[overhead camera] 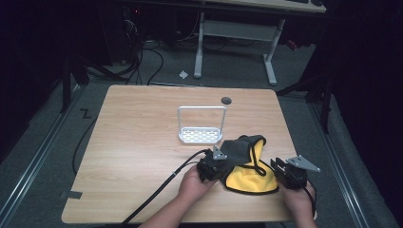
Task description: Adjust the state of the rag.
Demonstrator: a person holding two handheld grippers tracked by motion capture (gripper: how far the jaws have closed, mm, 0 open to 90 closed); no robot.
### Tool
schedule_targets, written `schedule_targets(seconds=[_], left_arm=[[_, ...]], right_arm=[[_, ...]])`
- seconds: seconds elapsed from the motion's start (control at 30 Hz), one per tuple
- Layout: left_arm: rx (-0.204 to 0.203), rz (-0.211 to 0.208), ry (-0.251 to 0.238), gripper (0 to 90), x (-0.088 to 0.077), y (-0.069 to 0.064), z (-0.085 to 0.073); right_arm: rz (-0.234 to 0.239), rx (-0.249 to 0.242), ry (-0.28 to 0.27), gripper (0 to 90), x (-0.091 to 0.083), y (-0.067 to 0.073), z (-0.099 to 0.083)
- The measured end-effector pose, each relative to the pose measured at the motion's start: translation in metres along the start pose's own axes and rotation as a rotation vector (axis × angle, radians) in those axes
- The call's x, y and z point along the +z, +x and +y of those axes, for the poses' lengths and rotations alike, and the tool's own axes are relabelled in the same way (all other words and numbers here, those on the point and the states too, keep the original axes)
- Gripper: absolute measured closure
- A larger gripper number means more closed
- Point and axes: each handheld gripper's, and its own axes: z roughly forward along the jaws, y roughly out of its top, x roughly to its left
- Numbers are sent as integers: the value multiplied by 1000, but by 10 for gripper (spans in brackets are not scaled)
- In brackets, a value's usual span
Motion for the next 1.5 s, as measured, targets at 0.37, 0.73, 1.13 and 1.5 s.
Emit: schedule_targets(seconds=[0.37, 0.73, 1.13, 1.5], left_arm=[[43, 15, 2, 830, -30, -1, -29], [-22, 16, -17, 825, -74, 4, -72], [-102, -17, -128, 498, -100, 19, -76], [-82, -72, -180, 316, -85, 19, -11]], right_arm=[[26, -18, -2, 728, 1, 8, 1], [50, -54, 12, 728, 4, 21, 1], [60, -89, 23, 727, 9, 31, 1], [86, -109, 30, 728, 11, 35, 0]])
